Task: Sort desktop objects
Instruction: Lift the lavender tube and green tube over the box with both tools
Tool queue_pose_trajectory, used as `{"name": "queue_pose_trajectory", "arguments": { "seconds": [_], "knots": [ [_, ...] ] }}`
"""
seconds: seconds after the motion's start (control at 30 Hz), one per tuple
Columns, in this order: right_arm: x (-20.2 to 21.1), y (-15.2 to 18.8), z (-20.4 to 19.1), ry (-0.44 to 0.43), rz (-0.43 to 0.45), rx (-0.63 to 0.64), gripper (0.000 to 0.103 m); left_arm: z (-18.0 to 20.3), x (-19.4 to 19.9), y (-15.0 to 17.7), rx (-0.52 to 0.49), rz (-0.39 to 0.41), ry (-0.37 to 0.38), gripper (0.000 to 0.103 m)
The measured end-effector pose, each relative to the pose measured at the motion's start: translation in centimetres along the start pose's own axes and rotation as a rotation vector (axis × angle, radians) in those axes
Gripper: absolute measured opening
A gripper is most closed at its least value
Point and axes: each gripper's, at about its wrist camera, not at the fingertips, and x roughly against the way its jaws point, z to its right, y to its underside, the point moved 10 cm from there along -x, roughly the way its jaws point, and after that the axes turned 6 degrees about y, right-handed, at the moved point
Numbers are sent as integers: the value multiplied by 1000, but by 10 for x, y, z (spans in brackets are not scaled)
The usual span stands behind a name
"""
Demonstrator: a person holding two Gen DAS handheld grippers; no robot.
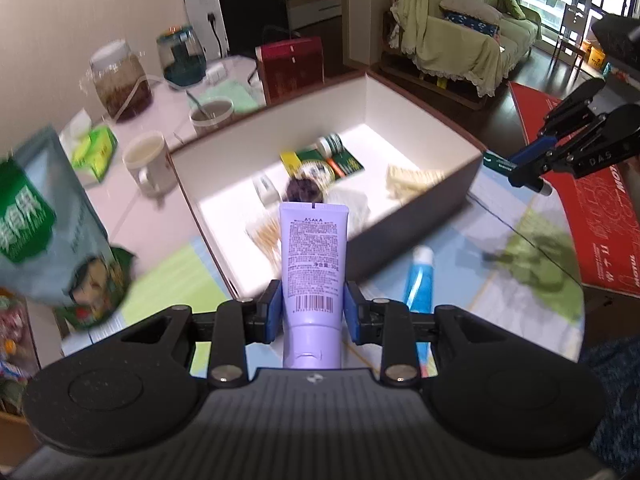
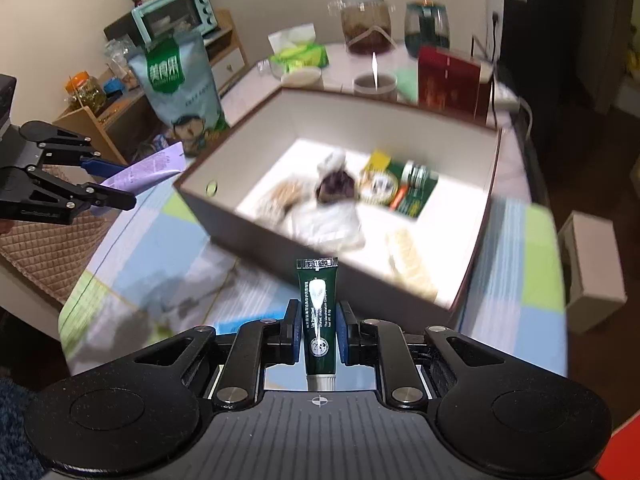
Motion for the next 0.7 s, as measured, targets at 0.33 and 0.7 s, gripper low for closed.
{"name": "queue_pose_trajectory", "arguments": {
  "seconds": [0.33,0.7],
  "knots": [
    [-14,-69,23,57,25,52,16,-20,-22,-60,-41,-3,-52,27],
    [-63,-99,50,108,-43,45,16,-49,-71,-89,-7,-65,-101,27]
  ]
}}
